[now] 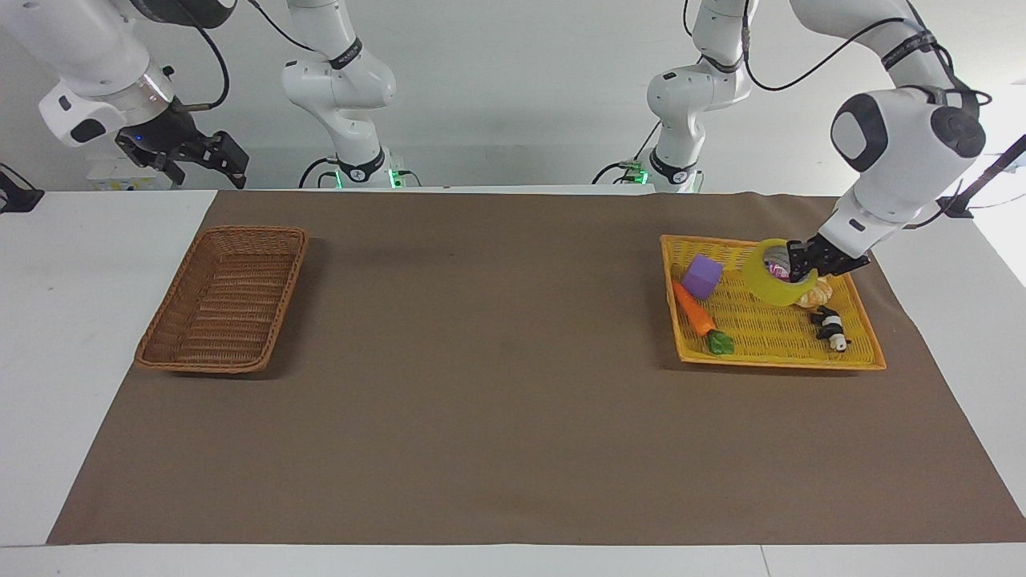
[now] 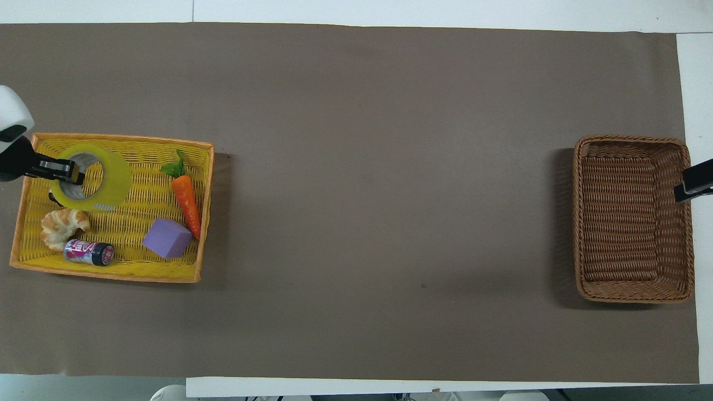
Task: Move tape to another basket
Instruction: 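Carry the tape roll toward the table center with the left gripper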
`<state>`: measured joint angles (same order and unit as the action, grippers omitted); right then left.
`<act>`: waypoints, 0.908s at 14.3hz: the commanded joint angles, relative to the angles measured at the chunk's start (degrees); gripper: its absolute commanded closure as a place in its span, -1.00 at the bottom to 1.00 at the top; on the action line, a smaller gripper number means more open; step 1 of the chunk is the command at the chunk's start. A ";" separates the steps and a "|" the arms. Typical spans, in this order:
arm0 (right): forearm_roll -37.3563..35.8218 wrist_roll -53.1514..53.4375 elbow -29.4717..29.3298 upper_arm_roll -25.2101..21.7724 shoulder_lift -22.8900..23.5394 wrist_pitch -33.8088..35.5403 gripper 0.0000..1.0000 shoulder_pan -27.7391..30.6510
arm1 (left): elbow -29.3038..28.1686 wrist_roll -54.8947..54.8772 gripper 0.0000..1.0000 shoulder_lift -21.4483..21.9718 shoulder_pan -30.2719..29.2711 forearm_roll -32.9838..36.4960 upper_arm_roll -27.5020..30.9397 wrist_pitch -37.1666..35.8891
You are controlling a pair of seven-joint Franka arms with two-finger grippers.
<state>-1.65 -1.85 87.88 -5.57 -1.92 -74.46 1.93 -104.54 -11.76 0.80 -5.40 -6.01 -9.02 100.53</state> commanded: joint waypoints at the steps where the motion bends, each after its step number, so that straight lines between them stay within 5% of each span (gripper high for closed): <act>1: -0.29 -1.41 1.59 -0.05 -1.42 -0.07 -0.99 0.09 | 4.78 9.78 1.00 -1.94 9.40 -7.06 0.32 -2.01; 7: -0.29 -1.41 1.59 -0.05 -1.51 -0.07 -0.99 0.09 | 4.52 29.51 1.00 -2.03 26.56 -13.76 0.32 11.87; 13: -0.29 -1.75 1.06 -0.22 -3.16 2.02 -0.99 0.61 | 4.26 29.52 1.00 -1.85 27.20 -13.50 0.41 10.65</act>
<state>-1.65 -1.85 87.84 -5.59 -2.08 -74.13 1.96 -101.14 17.79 -0.97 21.60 -18.63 -9.54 111.93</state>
